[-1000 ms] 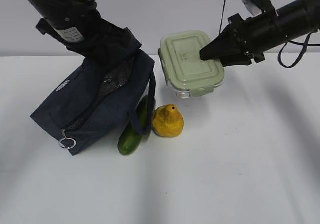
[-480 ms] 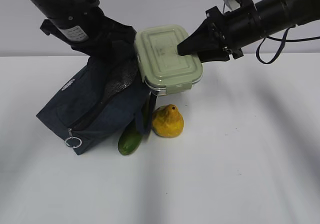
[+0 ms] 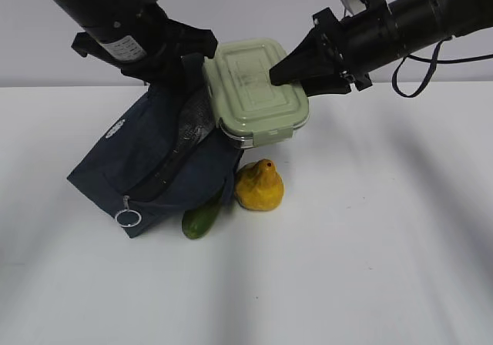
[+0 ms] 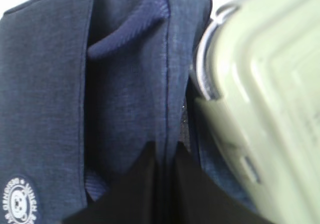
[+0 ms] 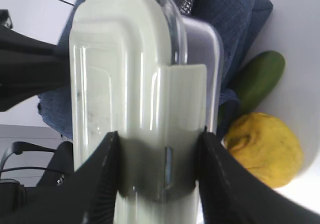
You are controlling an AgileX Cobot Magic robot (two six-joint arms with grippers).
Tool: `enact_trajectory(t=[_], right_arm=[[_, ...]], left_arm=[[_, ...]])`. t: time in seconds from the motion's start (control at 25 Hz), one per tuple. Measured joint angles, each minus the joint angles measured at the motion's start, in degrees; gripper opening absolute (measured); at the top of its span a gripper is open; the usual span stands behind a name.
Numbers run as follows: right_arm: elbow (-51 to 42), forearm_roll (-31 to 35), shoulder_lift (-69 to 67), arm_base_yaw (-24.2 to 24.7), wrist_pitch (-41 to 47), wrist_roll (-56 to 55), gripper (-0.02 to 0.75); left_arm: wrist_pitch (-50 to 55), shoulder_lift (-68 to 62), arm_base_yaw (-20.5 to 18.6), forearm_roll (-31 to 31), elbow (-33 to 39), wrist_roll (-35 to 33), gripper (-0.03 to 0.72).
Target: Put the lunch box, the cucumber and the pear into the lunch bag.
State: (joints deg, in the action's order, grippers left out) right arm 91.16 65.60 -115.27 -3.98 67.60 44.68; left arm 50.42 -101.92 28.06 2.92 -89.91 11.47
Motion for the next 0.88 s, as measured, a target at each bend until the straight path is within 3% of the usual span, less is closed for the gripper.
enact_trajectory(t=[0.88], right_arm=[[0.0,-6.8,0.0,-0.1,0.6,-2.8,0.327]], left_arm=[[-5.1,-0.1,0.0,7.8,0.0,0.2,0.0]])
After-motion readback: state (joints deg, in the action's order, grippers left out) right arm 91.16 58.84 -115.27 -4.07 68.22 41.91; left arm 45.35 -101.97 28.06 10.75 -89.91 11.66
